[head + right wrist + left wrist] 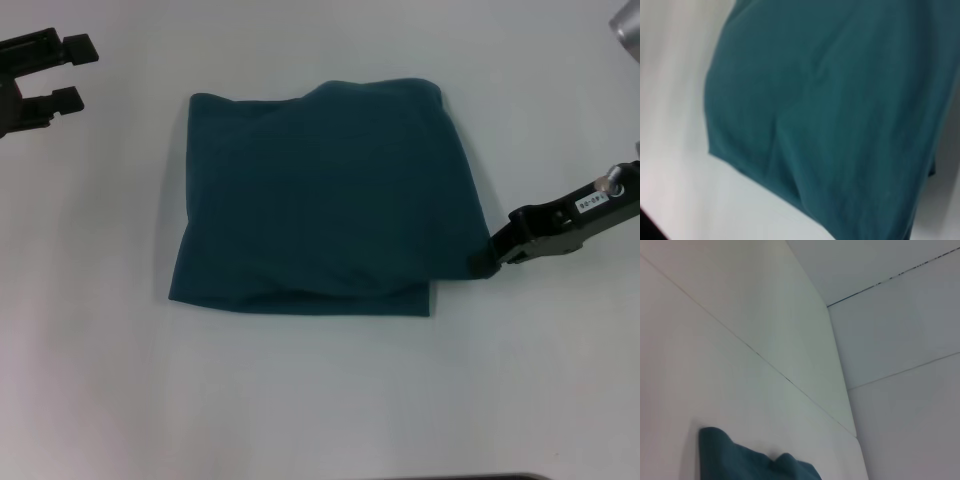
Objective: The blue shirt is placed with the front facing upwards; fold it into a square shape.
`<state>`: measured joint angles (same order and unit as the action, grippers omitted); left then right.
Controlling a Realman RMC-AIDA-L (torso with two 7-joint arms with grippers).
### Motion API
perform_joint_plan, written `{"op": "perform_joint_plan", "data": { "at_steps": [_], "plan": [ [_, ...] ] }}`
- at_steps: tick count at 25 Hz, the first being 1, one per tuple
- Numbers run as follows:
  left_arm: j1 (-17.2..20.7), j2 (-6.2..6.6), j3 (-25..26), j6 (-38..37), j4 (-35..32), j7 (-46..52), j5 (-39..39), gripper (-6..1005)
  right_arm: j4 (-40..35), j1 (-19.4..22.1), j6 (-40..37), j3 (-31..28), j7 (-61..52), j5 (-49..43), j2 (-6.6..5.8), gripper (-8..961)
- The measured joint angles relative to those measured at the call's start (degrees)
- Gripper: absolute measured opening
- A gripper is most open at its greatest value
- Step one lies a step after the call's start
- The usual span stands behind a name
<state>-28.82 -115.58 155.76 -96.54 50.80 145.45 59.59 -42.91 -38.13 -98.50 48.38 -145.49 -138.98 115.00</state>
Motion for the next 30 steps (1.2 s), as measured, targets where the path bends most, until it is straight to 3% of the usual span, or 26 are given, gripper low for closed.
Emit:
{"op": "perform_joint_plan", "data": {
  "at_steps": [5, 9, 21, 30],
  "plan": [
    [0.14, 0.00, 0.33, -0.02, 0.00, 0.00, 0.00, 835, 0.05, 0.54, -3.96, -1.56, 0.37, 0.38, -0.93, 13],
    [0.15, 0.00, 0.20, 0.17, 0.00, 0.00, 0.00, 835, 0.44, 1.32, -4.70, -1.53, 0.58, 0.29, -1.35, 28],
    [-0.19, 0.00, 0.33, 0.23, 0.00, 0.06, 0.00, 833, 7.95, 0.54, -1.21, 0.49, 3.44, -0.15, -0.79, 72],
    [-0.34, 0.00, 0.43, 0.21, 0.00, 0.18, 0.00, 832, 8.04, 1.29, -1.88, 1.14, 3.43, -0.22, -2.52, 105]
  ]
}}
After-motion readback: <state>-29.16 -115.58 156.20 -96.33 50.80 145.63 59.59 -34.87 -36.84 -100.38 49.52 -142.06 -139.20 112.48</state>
